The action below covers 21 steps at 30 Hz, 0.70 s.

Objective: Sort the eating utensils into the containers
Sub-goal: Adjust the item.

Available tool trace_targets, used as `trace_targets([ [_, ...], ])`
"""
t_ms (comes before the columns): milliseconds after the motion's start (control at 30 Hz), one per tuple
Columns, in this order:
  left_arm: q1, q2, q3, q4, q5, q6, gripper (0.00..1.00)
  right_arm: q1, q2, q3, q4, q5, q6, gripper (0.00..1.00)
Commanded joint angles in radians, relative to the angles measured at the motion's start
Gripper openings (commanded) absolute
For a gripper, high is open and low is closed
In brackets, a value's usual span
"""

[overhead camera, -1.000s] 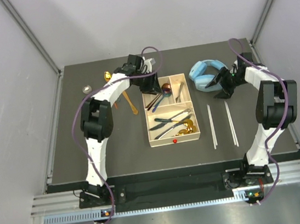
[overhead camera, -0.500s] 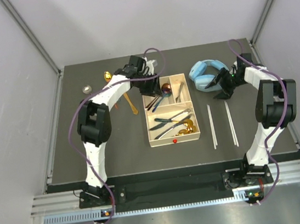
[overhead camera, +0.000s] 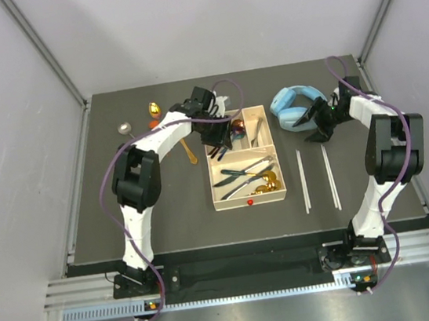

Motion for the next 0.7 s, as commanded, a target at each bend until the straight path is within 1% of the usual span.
trace_targets([
  [0, -0.015, -0.053, -0.003, -0.015, -0.067, 0.033, 0.51, 0.001, -0.014, -0.006, 0.03, -0.015, 0.003, 0.68],
  [33, -0.017, -0.05, 0.003, -0.021, -0.083, 0.035, 0.49, 0.001, -0.014, -0.006, 0.03, -0.016, 0.002, 0.68],
  [67, -0.017, -0.05, 0.005, -0.024, -0.121, 0.035, 0.45, 0.001, -0.014, -0.008, 0.03, -0.016, 0.003, 0.68],
  [133, -0.019, -0.044, 0.017, -0.027, -0.153, 0.038, 0.36, 0.001, -0.013, -0.008, 0.03, -0.016, 0.002, 0.68],
  [200, -0.019, -0.041, 0.025, -0.033, -0.211, 0.039, 0.23, 0.001, -0.013, -0.008, 0.03, -0.018, 0.003, 0.68],
  [267, -0.019, -0.038, 0.037, -0.035, -0.232, 0.049, 0.15, 0.001, -0.011, -0.008, 0.03, -0.019, 0.002, 0.68],
  [300, -0.019, -0.033, 0.042, -0.033, -0.247, 0.049, 0.09, 0.001, -0.01, -0.008, 0.03, -0.021, 0.003, 0.68],
  [433, -0.019, -0.02, 0.091, -0.032, -0.276, 0.053, 0.03, 0.001, -0.007, -0.009, 0.031, -0.024, 0.005, 0.68],
  [667, -0.019, 0.025, 0.141, -0.016, -0.293, 0.068, 0.02, 0.001, -0.002, -0.008, 0.033, -0.033, 0.007, 0.68],
])
